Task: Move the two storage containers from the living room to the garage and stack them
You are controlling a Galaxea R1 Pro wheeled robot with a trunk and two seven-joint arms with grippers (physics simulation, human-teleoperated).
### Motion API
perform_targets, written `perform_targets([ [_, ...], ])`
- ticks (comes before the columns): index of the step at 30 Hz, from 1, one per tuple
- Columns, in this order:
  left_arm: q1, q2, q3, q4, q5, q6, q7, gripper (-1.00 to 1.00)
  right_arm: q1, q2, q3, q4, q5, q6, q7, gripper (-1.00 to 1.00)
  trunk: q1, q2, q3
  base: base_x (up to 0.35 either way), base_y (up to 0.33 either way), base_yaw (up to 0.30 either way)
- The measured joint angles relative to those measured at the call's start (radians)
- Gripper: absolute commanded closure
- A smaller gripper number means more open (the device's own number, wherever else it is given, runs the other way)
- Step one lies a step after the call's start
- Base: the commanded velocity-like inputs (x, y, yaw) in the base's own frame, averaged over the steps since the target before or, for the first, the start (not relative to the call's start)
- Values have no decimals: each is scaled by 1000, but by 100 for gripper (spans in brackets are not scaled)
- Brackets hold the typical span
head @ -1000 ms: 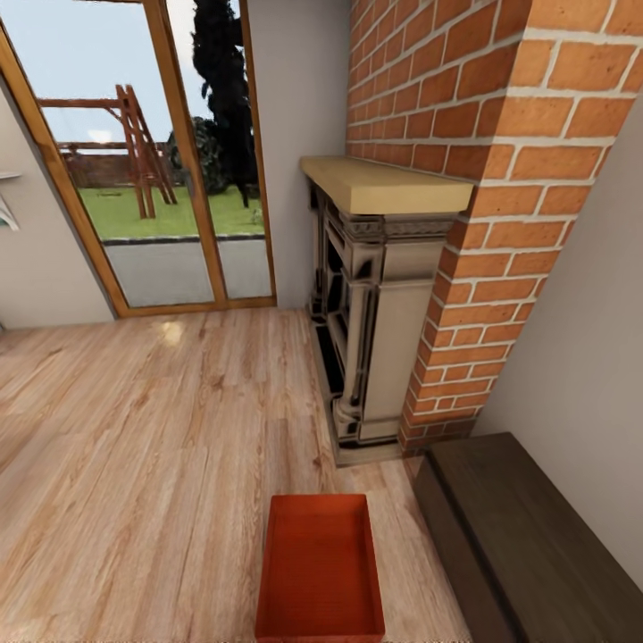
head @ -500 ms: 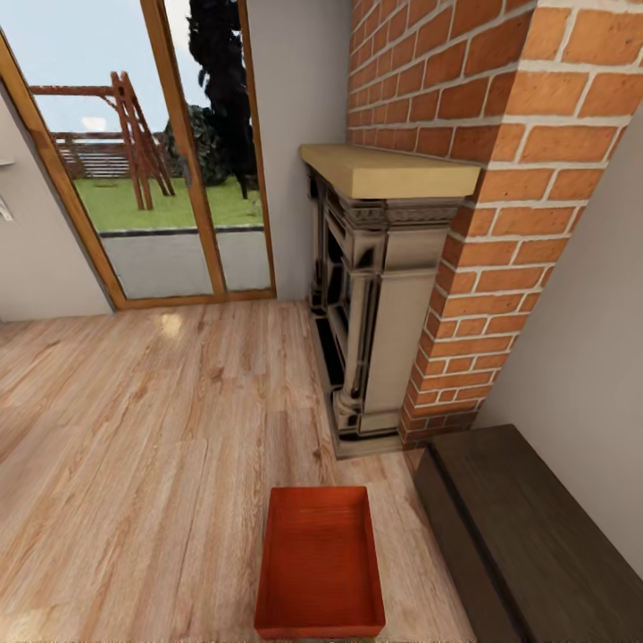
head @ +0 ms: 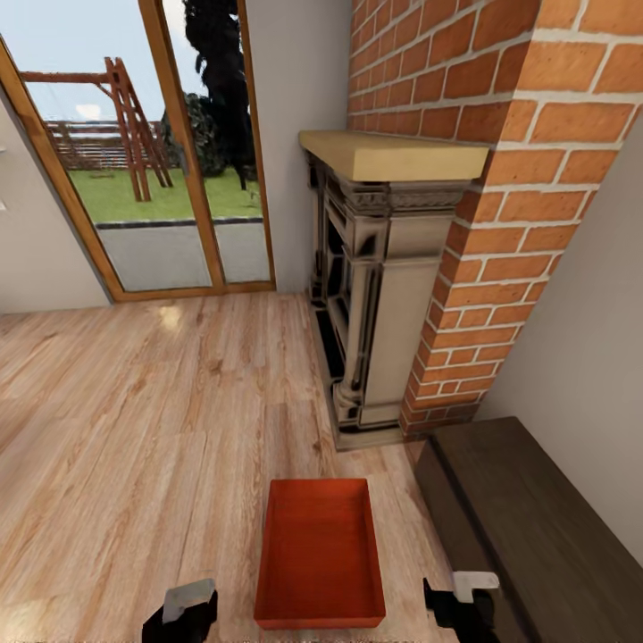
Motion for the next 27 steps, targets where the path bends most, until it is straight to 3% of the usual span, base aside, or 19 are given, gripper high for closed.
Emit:
perform_targets([
  [5, -34, 0, 0, -137, 0, 133, 12, -100, -97, 0, 0, -31, 12, 124, 0, -100, 19, -35, -24, 0, 0, 0],
  [14, -167, -7, -3, -154, -2, 281, 10, -100, -174, 2, 2, -33, 15, 163, 0, -100, 54, -98, -67, 0, 0, 0],
  [17, -174, -35, -7, -151, -4, 298, 7, -100, -176, 3, 16, -29, 18, 163, 1, -100, 65, -119, -81, 0, 0, 0],
  [20, -177, -58, -11, -132, -5, 312, 1, -100, -176, 5, 70, -26, 15, 162, 7, -100, 77, -140, -95, 0, 0, 0],
  [27, -178, -62, -14, -81, -19, 308, -1, -100, -176, 5, 94, -23, 9, 158, 10, -100, 104, -189, -128, 0, 0, 0],
])
